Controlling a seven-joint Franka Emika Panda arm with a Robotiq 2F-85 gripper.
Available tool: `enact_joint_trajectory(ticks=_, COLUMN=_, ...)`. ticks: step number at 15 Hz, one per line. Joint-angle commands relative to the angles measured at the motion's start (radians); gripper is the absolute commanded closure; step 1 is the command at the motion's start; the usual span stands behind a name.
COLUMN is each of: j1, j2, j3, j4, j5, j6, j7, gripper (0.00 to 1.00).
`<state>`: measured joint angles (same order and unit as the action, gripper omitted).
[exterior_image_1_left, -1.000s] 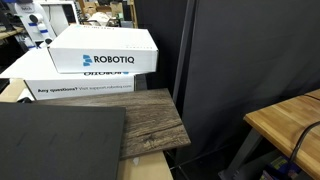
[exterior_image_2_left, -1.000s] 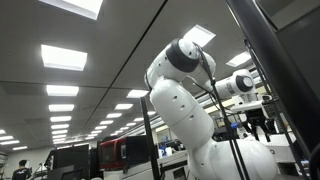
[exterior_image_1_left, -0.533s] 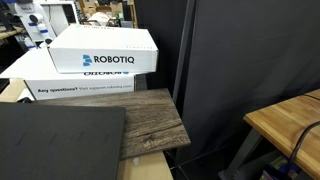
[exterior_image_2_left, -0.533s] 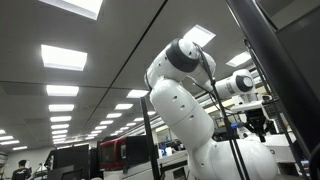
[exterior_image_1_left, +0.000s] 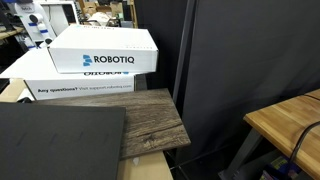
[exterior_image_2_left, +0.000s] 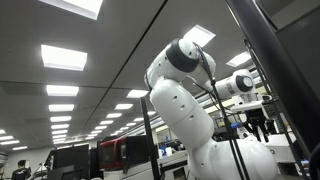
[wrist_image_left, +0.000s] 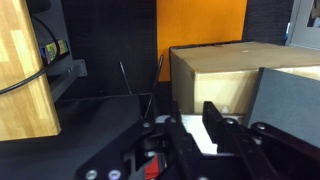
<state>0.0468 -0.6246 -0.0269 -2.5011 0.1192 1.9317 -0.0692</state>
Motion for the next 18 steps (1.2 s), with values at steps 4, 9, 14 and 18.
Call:
enact_joint_trajectory(ticks=4, j1=-0.004, j2=0.001, j3=0.003, j4=0.002, j5=0.002, j6=-0.003, j7=-0.002, gripper=0.42)
enact_joint_trajectory(ticks=9, j1=-0.012, j2=-0.001, j3=0.011, j4=-0.001, j5=-0.016, j6=0.011, j7=0.006, gripper=0.11)
enact_joint_trajectory(ticks=14, j1=-0.011, j2=0.001, j3=0.011, j4=0.003, j5=-0.102, j6=0.004, j7=-0.020, gripper=0.00)
enact_joint_trajectory(ticks=18, j1=0.019, j2=-0.001, j3=-0.013, j4=0.000, j5=-0.037, j6=0.011, j7=-0.045, gripper=0.00)
